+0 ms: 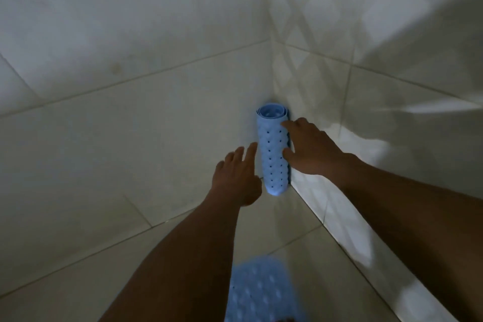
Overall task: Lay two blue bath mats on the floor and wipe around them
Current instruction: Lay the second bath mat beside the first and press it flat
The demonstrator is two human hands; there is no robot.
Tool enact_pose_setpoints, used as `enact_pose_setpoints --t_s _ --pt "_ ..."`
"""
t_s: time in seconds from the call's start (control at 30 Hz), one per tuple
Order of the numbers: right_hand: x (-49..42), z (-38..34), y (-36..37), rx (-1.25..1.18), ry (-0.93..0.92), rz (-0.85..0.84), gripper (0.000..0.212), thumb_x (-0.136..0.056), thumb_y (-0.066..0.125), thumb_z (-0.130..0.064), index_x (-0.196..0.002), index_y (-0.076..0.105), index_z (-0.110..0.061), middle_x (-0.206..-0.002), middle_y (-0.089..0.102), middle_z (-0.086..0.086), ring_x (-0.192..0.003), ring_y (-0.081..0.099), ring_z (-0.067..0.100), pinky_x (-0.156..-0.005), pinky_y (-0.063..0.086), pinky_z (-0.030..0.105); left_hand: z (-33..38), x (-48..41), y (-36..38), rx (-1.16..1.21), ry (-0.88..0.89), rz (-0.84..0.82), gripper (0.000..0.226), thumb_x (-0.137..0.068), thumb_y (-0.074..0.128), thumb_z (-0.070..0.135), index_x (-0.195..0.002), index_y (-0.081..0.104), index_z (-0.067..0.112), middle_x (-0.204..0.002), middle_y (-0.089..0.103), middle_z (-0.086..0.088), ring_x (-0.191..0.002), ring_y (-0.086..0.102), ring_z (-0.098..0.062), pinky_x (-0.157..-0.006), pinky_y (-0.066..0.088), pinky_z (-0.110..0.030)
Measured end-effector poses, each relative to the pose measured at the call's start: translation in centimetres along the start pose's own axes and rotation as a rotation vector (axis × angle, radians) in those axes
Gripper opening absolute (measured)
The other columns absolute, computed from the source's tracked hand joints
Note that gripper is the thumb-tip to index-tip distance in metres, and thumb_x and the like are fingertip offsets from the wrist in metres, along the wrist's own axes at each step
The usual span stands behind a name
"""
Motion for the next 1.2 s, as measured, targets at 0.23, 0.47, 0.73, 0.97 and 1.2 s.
enact_pose_setpoints --t_s 0.23,0.47,0.73,0.97,1.2 --pt "-8.4 3.2 3.5 -0.021 -0.014 0.03 0.075 -0.091 0.063 -0.007 -0.155 0.025 -0.008 -0.158 0.028 0.012 -0.141 0.039 0.029 -0.113 0.039 0.038 0.4 -11.8 1.0 0.007 0.096 0.147 0.098 -0.091 0.061 0.026 -0.16 -0.008 0.03 -0.169 -0.003 -0.009 -0.153 0.012 -0.033 -0.118 0.027 -0.047" --pt "-13.4 4.3 7.1 0.219 -0.03 0.022 0.071 -0.09 0.064 -0.024 -0.152 0.032 -0.015 -0.157 0.035 0.006 -0.144 0.031 0.027 -0.113 0.038 0.042 -1.9 -17.2 3.3 0.127 0.12 0.184 0.07 -0.093 0.057 0.026 -0.156 0.025 0.024 -0.163 0.026 -0.003 -0.148 0.027 -0.029 -0.112 0.038 -0.048" --pt "-12.0 2.3 5.5 0.414 -0.085 0.198 0.027 -0.087 0.064 -0.022 -0.114 0.063 -0.022 -0.116 0.062 -0.002 -0.118 0.047 0.027 -0.086 0.042 0.039 -0.7 -16.1 2.8 0.086 0.19 0.282 0.061 -0.087 0.066 0.01 -0.143 0.043 0.019 -0.159 0.033 -0.005 -0.146 0.03 -0.034 -0.101 0.05 -0.046" --pt "-2.4 -1.6 4.0 0.394 -0.231 0.337 0.029 -0.07 0.081 -0.012 -0.097 0.071 -0.014 -0.098 0.071 0.004 -0.105 0.062 0.03 -0.08 0.049 0.043 -0.3 -6.1 -0.2 0.013 0.163 0.257 0.048 -0.09 0.071 0.032 -0.131 0.049 0.02 -0.132 0.047 -0.003 -0.096 0.064 -0.031 -0.07 0.052 -0.042" --pt "6.8 -11.1 2.5 0.202 -0.482 0.425 0.02 -0.073 0.076 -0.007 -0.091 0.067 -0.01 -0.085 0.066 0.007 -0.083 0.066 0.033 -0.077 0.05 0.045 -4.2 7.8 -4.8 0.066 -0.03 0.264 0.04 -0.087 0.071 0.039 -0.115 0.055 0.017 -0.109 0.056 -0.006 -0.092 0.061 -0.032 -0.067 0.037 -0.035"
Point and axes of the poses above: each hand's wrist, its own x-axis away from the middle knuckle, its own y-axis out of the palm, z = x × y, the point moved 10 cm from there along -x, towards the middle knuckle
